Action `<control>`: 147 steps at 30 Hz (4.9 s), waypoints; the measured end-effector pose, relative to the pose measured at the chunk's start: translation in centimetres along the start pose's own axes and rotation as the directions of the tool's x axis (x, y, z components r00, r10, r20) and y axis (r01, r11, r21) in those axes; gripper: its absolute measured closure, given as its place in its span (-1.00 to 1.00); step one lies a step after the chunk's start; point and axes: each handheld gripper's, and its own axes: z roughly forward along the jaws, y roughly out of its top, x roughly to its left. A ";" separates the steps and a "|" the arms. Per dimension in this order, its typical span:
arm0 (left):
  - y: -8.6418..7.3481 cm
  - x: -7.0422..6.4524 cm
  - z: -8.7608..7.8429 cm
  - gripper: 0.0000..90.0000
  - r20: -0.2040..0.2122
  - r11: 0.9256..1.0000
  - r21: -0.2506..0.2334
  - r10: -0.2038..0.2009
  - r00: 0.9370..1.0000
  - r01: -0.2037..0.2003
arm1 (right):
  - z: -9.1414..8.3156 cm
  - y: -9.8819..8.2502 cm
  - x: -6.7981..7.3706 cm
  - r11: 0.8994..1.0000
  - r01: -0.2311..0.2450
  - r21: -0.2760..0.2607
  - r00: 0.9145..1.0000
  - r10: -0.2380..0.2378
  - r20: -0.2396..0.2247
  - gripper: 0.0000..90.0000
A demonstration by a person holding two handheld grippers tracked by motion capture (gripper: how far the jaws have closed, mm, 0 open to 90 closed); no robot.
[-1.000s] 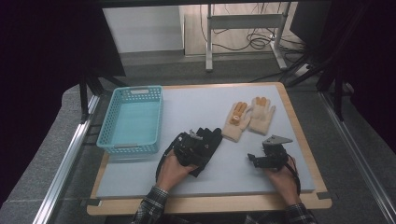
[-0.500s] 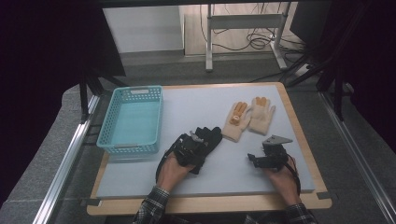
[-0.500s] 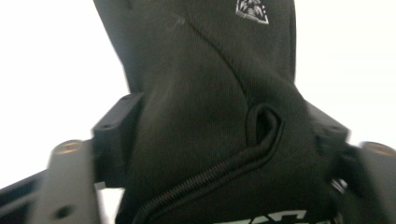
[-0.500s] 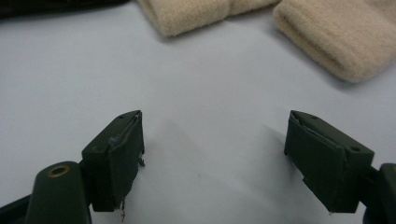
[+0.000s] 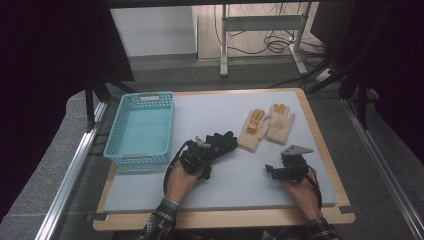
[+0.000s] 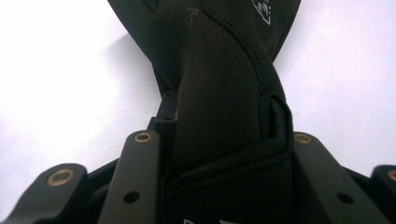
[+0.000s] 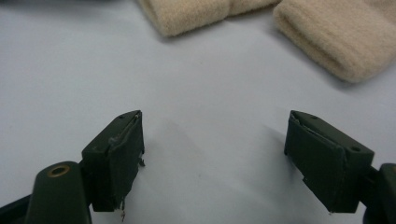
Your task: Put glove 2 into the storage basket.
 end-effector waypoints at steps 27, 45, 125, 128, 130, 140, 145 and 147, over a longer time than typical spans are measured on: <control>4.9 7.5 -9.1 0.38 -0.128 0.993 -0.086 -0.087 0.988 0.076 | 0.0 0.0 0.0 1.000 0.001 0.000 1.000 -0.001 0.000 -0.56; 2.0 16.1 -11.8 0.37 -0.292 0.973 -0.072 -0.233 0.928 0.221 | 0.0 0.0 0.0 1.000 -0.001 -0.001 1.000 0.001 -0.001 -0.56; 1.8 13.0 -9.1 -1.00 0.044 0.980 -0.172 -0.095 0.995 0.101 | 0.0 0.0 0.0 1.000 0.000 -0.001 1.000 0.000 0.000 -0.57; 2.1 11.7 -9.0 -1.00 0.043 0.981 -0.186 -0.043 0.998 0.050 | 0.0 0.0 0.0 1.000 0.000 -0.001 1.000 0.000 0.000 -0.57; 2.3 10.9 -8.8 -1.00 0.055 0.980 -0.197 -0.017 0.998 0.028 | 0.0 0.0 0.0 1.000 -0.001 -0.001 1.000 0.001 0.000 -0.57; 2.5 6.8 -7.1 -1.00 0.136 0.976 -0.216 0.059 0.989 -0.028 | 0.0 0.0 0.0 1.000 -0.001 -0.001 1.000 0.001 0.001 -0.57; 2.0 4.4 -6.4 -1.00 0.159 0.973 -0.221 0.098 0.982 -0.061 | 0.0 0.0 0.0 1.000 0.000 -0.001 1.000 0.000 0.000 -0.57; 1.6 3.5 -5.9 -1.00 0.154 0.974 -0.212 0.116 0.981 -0.082 | 0.0 0.0 0.0 1.000 0.000 -0.001 1.000 0.000 0.001 -0.57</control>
